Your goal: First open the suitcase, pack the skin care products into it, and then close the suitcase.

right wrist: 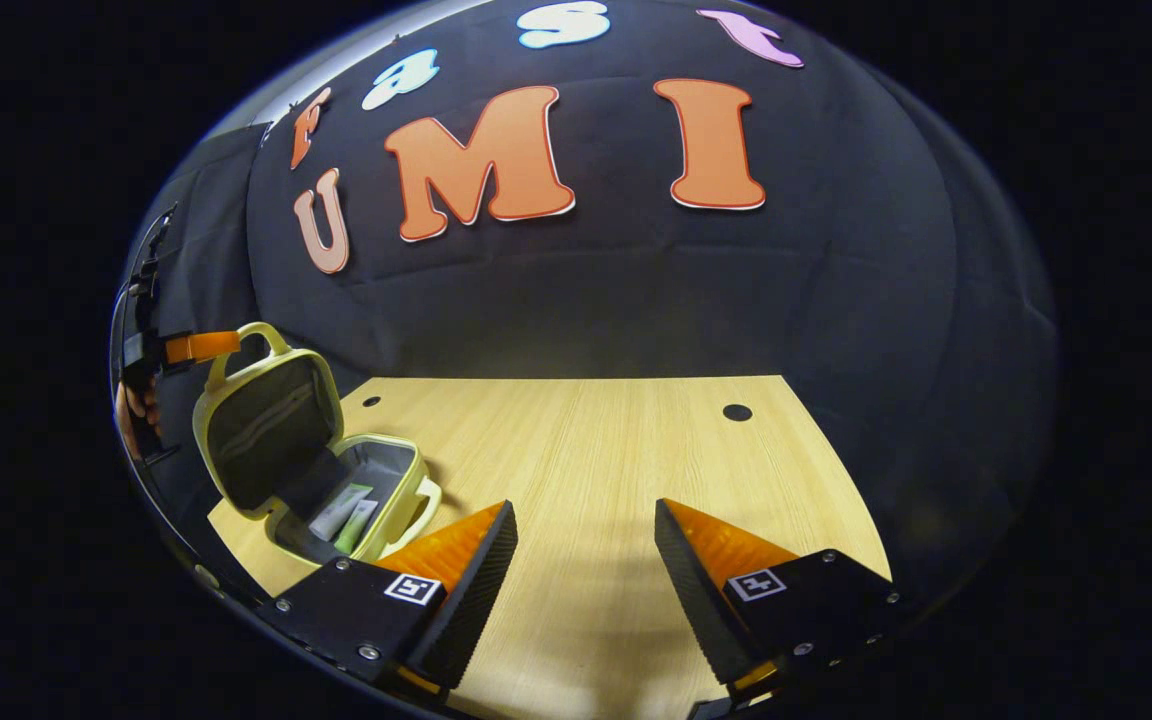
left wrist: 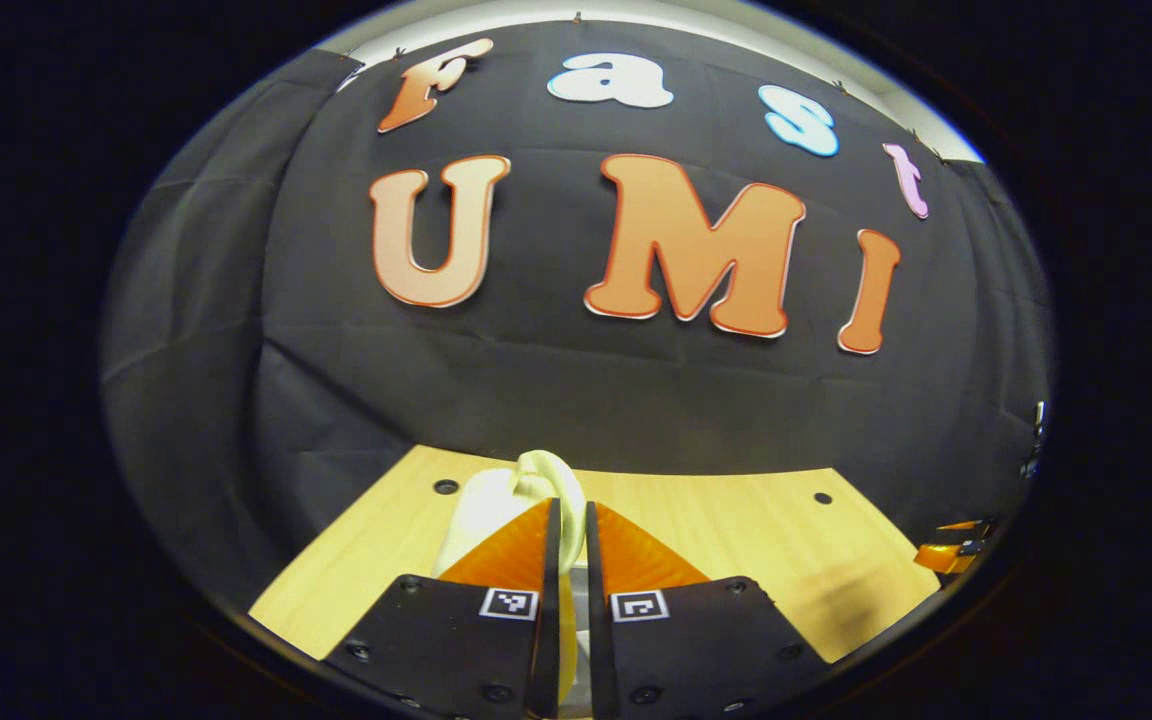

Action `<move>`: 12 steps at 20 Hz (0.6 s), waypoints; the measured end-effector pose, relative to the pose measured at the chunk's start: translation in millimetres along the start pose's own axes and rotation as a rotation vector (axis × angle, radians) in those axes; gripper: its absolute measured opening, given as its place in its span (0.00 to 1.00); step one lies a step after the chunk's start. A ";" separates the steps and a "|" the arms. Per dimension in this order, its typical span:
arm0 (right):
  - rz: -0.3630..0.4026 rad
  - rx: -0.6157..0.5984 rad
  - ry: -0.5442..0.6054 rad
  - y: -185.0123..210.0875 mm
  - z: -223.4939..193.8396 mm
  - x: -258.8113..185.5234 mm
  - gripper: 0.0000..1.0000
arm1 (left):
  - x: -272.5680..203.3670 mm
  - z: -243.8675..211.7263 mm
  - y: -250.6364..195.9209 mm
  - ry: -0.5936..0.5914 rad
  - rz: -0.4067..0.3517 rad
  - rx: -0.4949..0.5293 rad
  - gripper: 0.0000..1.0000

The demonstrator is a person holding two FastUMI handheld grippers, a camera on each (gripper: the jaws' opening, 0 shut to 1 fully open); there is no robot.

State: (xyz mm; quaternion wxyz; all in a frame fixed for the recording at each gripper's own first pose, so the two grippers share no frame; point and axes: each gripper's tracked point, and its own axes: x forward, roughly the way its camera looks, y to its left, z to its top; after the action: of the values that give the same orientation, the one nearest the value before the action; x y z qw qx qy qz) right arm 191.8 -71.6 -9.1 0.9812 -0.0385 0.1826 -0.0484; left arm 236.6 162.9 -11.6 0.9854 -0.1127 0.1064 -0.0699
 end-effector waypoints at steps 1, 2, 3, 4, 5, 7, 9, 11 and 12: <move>-0.003 0.003 -0.001 -3.7 -0.4 -0.7 0.89 | 3.6 -6.8 -18.7 0.012 -0.037 -0.009 0.13; -0.004 0.005 -0.002 -6.3 -1.1 -0.6 0.89 | 6.4 -16.4 -38.4 0.035 -0.080 -0.014 0.12; -0.007 0.006 -0.002 -10.0 -1.9 -0.4 0.89 | 9.5 -27.9 -58.0 0.057 -0.119 -0.008 0.12; -0.010 0.009 -0.003 -15.9 -2.9 -1.2 0.89 | 13.0 -39.4 -75.2 0.082 -0.152 -0.003 0.12; -0.011 0.015 -0.006 -20.0 -2.8 -2.1 0.89 | 16.8 -53.0 -89.4 0.107 -0.186 0.004 0.13; -0.018 0.024 -0.005 -26.1 -3.0 -3.3 0.89 | 27.3 -84.0 -119.6 0.168 -0.241 0.008 0.12; -0.025 0.022 -0.009 -33.0 -3.2 -5.8 0.89 | 35.0 -113.9 -138.2 0.238 -0.261 0.014 0.13; -0.026 0.027 -0.028 -35.3 0.5 -9.1 0.89 | 40.6 -146.3 -149.9 0.287 -0.251 0.057 0.13; -0.028 0.032 -0.035 -36.4 1.9 -10.2 0.89 | 44.1 -159.7 -153.4 0.301 -0.234 0.092 0.13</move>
State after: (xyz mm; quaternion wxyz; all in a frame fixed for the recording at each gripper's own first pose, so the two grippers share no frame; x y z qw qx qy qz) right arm 180.0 -106.5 -0.3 0.9840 -0.0262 0.1639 -0.0642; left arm 225.8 -25.3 -135.8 0.9477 -0.0673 0.2355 -0.2048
